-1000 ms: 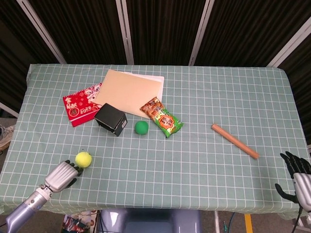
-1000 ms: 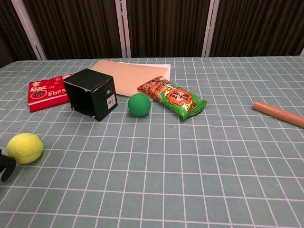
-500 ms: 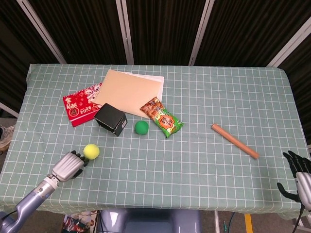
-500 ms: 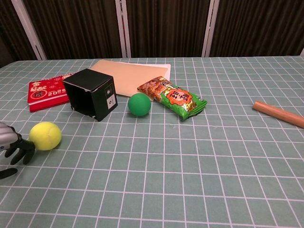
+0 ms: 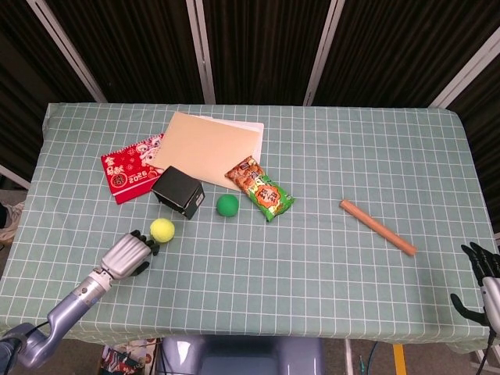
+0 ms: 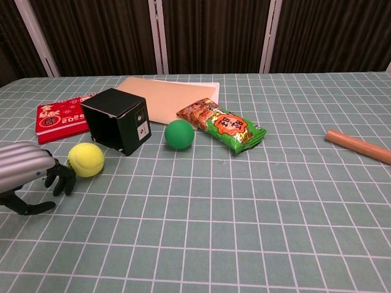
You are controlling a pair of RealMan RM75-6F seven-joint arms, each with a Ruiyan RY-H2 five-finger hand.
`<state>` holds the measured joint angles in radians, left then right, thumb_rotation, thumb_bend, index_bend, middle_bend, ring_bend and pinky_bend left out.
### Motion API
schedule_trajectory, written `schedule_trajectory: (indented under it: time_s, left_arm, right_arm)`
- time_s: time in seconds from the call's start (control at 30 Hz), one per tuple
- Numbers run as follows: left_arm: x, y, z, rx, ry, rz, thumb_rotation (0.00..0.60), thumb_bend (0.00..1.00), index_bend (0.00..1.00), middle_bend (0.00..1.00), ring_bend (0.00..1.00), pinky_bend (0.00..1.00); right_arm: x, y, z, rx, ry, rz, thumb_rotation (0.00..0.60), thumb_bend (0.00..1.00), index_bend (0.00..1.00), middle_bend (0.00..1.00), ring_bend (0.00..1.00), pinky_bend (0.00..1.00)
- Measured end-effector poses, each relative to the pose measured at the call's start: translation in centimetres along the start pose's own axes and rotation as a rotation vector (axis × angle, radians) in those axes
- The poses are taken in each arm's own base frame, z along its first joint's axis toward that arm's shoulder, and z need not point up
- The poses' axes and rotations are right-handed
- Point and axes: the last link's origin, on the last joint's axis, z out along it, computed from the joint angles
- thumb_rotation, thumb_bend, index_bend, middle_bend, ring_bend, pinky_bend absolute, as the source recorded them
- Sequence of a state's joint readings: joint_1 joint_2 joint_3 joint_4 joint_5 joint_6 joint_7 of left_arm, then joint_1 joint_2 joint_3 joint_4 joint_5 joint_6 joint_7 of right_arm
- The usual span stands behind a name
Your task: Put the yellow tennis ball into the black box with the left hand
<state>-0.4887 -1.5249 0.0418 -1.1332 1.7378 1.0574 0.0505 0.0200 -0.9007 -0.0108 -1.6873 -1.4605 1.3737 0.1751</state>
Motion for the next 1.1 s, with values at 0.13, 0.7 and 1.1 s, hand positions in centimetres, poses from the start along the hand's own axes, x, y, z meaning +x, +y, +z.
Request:
schedule_trajectory:
  time_s: [0.13, 0.7, 1.1]
  left_arm:
    - [0.2, 0.1, 1.2, 0.002, 0.006, 0.005, 0.600, 0.34, 0.40, 0.46, 0.43, 0.33]
    - [1.4, 1.1, 4.6, 0.032, 0.101, 0.002, 0.600, 0.34, 0.35, 0.38, 0.35, 0.30]
    - [1.5, 0.3, 5.6, 0.107, 0.115, 0.032, 0.600, 0.34, 0.25, 0.17, 0.05, 0.04]
  right_arm:
    - [0.2, 0.2, 0.0, -0.006, 0.007, 0.003, 0.600, 0.36, 0.00, 0.00, 0.00, 0.00]
    - [0.4, 0.5, 0.0, -0.014, 0.011, 0.006, 0.600, 0.36, 0.00, 0.00, 0.00, 0.00]
    - [0.6, 0.5, -0.3, -0.017, 0.020, 0.005, 0.600, 0.36, 0.00, 0.00, 0.00, 0.00]
